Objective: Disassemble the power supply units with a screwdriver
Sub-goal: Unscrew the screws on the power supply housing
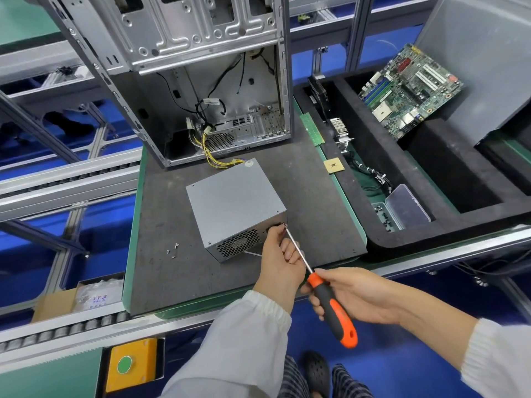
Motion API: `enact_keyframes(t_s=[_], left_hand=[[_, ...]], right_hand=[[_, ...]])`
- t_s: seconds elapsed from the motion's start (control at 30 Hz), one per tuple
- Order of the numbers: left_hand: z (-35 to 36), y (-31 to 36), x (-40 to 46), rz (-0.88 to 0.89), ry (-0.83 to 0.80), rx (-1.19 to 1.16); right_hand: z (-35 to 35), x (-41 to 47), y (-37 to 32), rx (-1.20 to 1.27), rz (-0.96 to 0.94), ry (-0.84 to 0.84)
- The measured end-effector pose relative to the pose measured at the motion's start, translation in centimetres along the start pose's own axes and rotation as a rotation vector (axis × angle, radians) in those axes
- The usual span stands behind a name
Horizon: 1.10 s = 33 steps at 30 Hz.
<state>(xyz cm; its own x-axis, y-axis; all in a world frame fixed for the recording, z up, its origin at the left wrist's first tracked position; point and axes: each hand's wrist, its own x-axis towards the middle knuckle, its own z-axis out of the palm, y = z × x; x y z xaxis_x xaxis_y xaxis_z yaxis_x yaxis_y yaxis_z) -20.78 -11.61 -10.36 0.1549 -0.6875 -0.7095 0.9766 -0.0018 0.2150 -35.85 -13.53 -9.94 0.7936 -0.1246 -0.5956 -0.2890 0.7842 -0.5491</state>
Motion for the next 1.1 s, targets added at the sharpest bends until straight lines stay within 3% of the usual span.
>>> enact_keyframes(t_s=[0.27,0.53,0.77,0.97,1.1], left_hand=[[0.1,-0.5,-0.1,0.01,-0.018,-0.021],[-0.1,-0.7,0.0,0.042,0.01,0.041],[0.1,-1.0,0.2,0.075,0.039,0.043],[0.0,-1.0,0.2,0.087,0.043,0.038],[0.1,-1.0,0.3,0.087,0.051,0.048]], right_hand=[[0.1,-0.2,0.3,-0.032,-0.096,0.157],[0.3,-0.5,0.1,0.07,-0.028,-0.03],[0.6,-0.2,0.2,-0.019,-0.065,0.103],[0.4,-0.4,0.0,0.075,-0.011,-0.015],[0.3,-0.3,0.1,0.066,-0.029,-0.008]])
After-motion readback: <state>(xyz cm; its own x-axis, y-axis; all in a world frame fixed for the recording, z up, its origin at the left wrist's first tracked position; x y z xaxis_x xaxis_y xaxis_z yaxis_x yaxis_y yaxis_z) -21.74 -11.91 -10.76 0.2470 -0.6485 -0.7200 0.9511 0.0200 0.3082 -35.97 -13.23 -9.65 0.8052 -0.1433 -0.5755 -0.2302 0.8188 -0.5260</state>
